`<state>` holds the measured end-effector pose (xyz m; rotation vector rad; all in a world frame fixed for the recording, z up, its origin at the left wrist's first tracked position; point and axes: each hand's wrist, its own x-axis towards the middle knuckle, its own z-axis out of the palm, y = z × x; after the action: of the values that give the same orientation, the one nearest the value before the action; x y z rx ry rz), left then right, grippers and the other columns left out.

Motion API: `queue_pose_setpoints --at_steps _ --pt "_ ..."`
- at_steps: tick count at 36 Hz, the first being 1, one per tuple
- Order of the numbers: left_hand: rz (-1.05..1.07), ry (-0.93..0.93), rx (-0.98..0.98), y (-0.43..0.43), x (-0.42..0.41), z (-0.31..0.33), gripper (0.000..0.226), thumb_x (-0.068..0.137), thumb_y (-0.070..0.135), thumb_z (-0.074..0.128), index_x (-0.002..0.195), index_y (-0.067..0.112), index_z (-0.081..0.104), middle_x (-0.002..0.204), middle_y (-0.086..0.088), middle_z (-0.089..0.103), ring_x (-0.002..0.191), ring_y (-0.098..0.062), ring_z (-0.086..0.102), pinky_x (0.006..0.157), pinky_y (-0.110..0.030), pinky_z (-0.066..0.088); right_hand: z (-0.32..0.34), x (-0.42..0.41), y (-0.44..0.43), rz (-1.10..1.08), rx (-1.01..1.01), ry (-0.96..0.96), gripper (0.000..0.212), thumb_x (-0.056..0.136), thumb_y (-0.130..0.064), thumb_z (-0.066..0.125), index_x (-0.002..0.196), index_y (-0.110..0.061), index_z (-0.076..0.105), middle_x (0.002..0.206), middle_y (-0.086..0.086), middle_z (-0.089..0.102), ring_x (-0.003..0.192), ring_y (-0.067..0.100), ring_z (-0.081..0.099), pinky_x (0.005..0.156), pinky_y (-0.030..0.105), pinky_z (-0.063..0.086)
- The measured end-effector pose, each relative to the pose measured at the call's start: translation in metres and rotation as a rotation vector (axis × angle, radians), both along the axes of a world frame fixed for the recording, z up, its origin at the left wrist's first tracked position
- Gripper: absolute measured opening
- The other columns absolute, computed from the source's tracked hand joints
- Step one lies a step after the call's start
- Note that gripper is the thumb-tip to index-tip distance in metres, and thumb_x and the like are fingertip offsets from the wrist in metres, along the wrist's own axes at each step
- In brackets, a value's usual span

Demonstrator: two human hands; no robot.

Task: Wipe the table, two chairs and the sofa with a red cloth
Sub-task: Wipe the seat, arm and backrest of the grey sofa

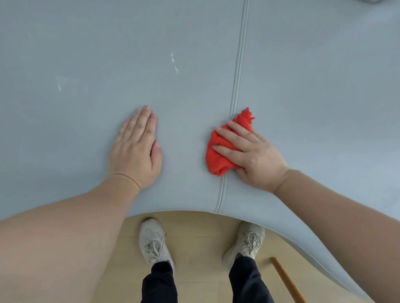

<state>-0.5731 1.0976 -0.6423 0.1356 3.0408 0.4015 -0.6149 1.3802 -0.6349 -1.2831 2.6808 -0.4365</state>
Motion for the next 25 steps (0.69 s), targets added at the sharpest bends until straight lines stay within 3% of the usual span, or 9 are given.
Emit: queue_pose_setpoints --at_steps 7,16,25 --pt "-0.020 -0.012 0.032 -0.003 -0.002 -0.002 0.058 0.090 0.024 0.032 0.140 -0.004 0.040 0.149 -0.019 0.035 0.139 -0.030 0.028 0.117 -0.041 0.018 -0.001 -0.085 -0.024 -0.166 -0.020 -0.030 0.048 0.078 -0.012 0.046 0.122 -0.009 0.065 0.137 0.020 0.052 0.128 0.047 0.045 0.105 0.060 0.036" --pt "-0.034 -0.036 0.069 -0.006 -0.003 -0.005 0.057 0.089 0.024 0.033 0.138 -0.004 0.042 0.149 -0.017 0.034 0.139 -0.028 0.030 0.117 -0.040 0.017 -0.003 -0.135 -0.027 -0.270 -0.021 -0.028 0.052 0.078 -0.013 0.044 0.125 -0.006 0.063 0.138 0.021 0.051 0.128 0.048 0.043 0.108 0.058 0.033" --pt "-0.043 -0.047 0.089 -0.009 -0.005 -0.006 0.058 0.087 0.023 0.035 0.137 -0.004 0.044 0.147 -0.018 0.037 0.138 -0.028 0.030 0.117 -0.040 0.017 -0.004 -0.188 -0.035 -0.414 -0.058 -0.032 0.058 0.073 -0.014 0.039 0.126 -0.004 0.061 0.140 0.021 0.048 0.127 0.044 0.043 0.112 0.049 0.029"
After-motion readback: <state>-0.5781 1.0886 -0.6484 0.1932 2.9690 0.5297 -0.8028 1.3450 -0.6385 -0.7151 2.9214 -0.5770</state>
